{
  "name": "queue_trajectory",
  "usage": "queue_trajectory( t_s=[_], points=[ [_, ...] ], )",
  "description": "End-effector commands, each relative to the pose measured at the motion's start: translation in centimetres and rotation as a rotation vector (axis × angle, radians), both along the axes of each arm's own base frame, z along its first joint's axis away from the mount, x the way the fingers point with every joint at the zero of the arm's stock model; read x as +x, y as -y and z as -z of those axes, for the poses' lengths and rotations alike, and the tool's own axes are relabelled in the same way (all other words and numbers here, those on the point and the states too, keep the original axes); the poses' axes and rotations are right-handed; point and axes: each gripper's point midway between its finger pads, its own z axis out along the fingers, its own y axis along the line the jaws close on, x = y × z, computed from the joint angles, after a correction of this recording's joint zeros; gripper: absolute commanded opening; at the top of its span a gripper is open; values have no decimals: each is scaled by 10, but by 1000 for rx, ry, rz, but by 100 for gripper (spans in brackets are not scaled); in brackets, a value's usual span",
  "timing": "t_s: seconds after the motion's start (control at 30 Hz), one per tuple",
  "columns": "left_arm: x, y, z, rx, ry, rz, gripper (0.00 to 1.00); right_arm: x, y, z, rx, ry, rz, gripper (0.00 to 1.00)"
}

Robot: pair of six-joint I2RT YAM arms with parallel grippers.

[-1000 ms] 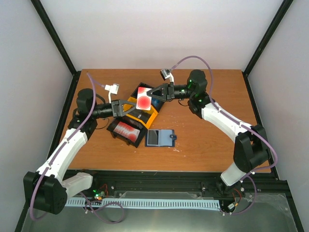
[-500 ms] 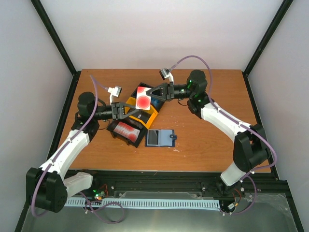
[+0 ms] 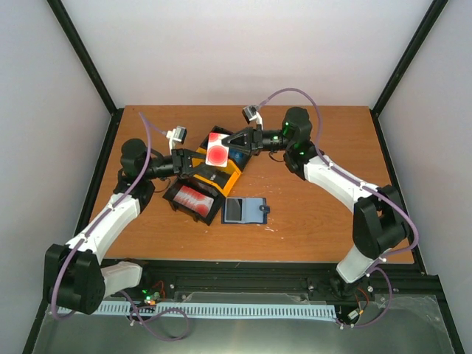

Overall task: Put the credit cards into the card holder
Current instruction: Place the credit card in the storage box.

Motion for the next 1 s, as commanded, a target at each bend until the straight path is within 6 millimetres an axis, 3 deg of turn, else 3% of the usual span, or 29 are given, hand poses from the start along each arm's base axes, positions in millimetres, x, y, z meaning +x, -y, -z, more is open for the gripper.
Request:
queue_trajectory(
  t_s=[0.0, 0.13, 0.33, 0.73, 0.97],
  points=[
    [7, 0, -3, -6, -4, -23, 12, 3, -12, 26, -77, -91, -16, 3],
    [12, -4, 11, 26, -55, -50, 1, 11, -14, 46, -121, -161, 18, 3],
    [17, -17, 34, 57, -142, -123, 1, 17, -16, 73, -139, -248, 28, 6],
    [18, -38, 64, 62, -257, -207, 1, 23, -19, 96, -123, -345, 41, 9],
    [24, -49, 73, 99, -277, -267, 1, 24, -23, 108, -128, -385, 41, 3]
  ],
)
